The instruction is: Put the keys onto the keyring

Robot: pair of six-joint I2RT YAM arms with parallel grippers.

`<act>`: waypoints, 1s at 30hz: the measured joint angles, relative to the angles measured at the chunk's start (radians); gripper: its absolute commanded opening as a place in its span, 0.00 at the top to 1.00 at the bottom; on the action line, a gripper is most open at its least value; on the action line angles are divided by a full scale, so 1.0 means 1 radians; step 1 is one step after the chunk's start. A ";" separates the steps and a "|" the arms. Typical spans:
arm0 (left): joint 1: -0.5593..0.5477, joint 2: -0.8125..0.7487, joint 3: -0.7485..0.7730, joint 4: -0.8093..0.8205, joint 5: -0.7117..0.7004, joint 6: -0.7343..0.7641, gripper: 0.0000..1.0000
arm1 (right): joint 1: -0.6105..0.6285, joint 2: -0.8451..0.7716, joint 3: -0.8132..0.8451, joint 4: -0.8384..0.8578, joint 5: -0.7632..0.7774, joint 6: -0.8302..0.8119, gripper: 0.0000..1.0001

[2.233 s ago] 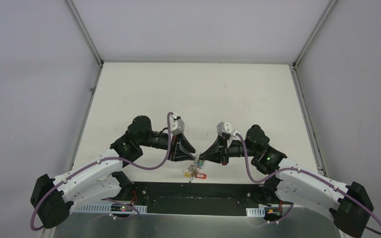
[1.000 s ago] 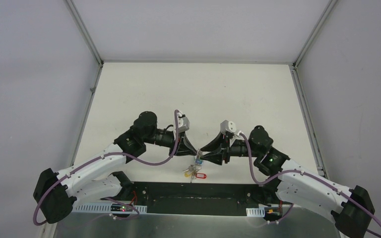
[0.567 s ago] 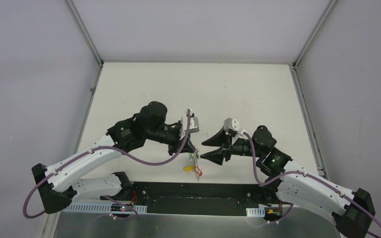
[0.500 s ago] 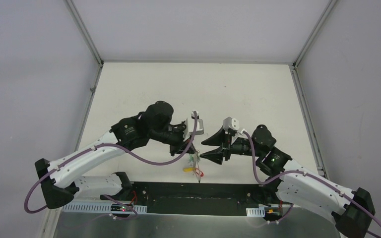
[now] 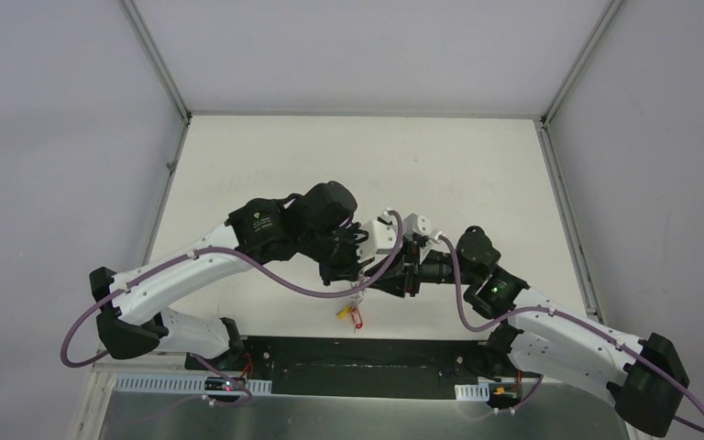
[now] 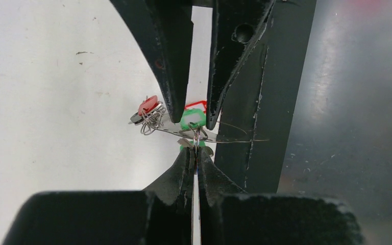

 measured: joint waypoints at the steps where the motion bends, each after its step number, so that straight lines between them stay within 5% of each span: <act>1: -0.007 0.003 0.005 -0.006 -0.006 0.000 1.00 | 0.000 0.007 0.000 0.011 -0.004 0.005 0.72; 5: -0.013 0.013 0.006 -0.016 -0.018 0.003 1.00 | 0.002 0.022 0.000 0.044 -0.015 0.018 0.77; 12: -0.025 0.043 0.006 -0.023 -0.020 0.004 1.00 | 0.004 0.065 0.000 0.087 -0.042 0.036 1.00; 16: -0.026 0.047 0.006 -0.030 -0.021 0.004 0.99 | 0.005 0.072 0.000 0.089 -0.056 0.041 1.00; 20: -0.026 0.047 0.005 -0.027 -0.022 0.003 0.76 | 0.005 0.069 0.000 0.089 -0.054 0.040 1.00; 23: -0.026 0.031 -0.012 -0.001 -0.029 0.000 0.68 | 0.005 0.059 0.000 0.075 -0.053 0.038 1.00; 30: -0.026 -0.153 -0.188 0.140 -0.068 -0.011 0.66 | 0.005 0.023 0.000 0.050 -0.050 0.021 1.00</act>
